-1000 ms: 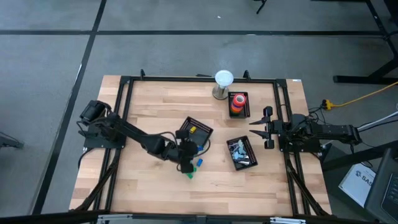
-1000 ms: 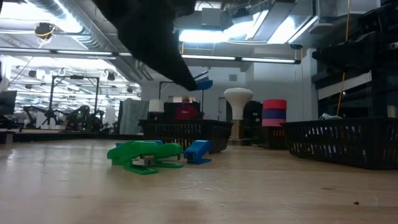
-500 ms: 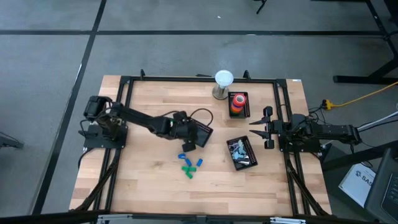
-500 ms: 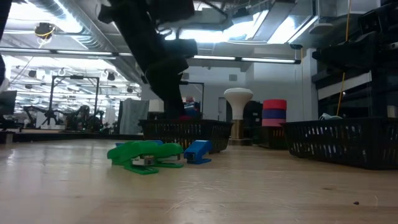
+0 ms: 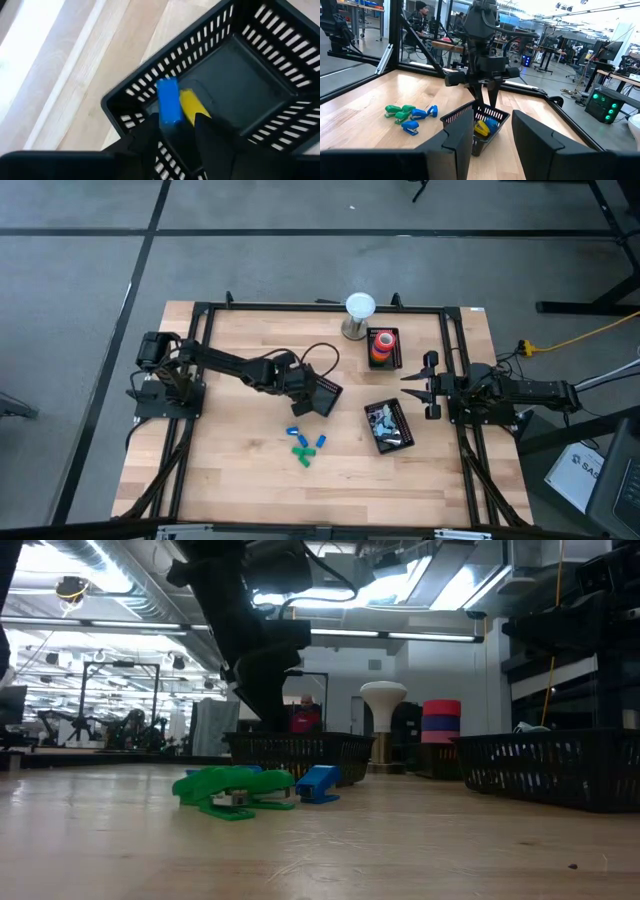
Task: Pick and place Stapler, Stapler remover, tape
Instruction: Put the blue stapler into the center black bin
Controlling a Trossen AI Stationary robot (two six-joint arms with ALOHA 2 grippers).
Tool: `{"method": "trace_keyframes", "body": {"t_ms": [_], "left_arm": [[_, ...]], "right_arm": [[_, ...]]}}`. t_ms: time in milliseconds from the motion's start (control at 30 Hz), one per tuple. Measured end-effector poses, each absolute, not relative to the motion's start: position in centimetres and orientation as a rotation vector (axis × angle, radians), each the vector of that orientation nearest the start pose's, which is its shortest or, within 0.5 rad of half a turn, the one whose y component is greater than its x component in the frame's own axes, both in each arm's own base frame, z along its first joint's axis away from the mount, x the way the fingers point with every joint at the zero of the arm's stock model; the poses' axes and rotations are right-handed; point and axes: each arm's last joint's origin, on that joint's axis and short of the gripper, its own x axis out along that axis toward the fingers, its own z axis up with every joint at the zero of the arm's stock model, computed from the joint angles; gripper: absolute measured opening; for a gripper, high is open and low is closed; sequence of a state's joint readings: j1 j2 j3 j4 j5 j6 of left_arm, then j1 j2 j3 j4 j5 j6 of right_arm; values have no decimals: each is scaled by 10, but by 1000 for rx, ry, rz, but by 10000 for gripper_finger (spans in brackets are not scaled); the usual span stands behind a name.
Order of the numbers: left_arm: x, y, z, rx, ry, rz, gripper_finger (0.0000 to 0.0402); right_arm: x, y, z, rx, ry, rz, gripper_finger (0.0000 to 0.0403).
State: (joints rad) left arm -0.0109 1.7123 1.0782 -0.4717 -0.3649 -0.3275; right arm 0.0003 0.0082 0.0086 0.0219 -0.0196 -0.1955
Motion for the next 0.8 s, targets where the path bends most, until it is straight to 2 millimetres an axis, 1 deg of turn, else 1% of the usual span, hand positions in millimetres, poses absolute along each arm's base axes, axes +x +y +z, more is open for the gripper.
{"method": "trace_keyframes", "body": {"t_ms": [133, 267, 533, 800], "left_arm": [[333, 7, 183, -83, 1024, 490, 141], [333, 2, 183, -92, 1028, 464, 148], [334, -15, 184, -82, 1014, 420, 137], [336, -33, 185, -144, 971, 373, 129]], "right_arm": [[98, 1, 168, -195, -24, 18, 140], [98, 1, 168, -196, -24, 18, 140], [98, 1, 168, -195, -24, 18, 140], [98, 1, 168, -196, -24, 18, 140]]}}
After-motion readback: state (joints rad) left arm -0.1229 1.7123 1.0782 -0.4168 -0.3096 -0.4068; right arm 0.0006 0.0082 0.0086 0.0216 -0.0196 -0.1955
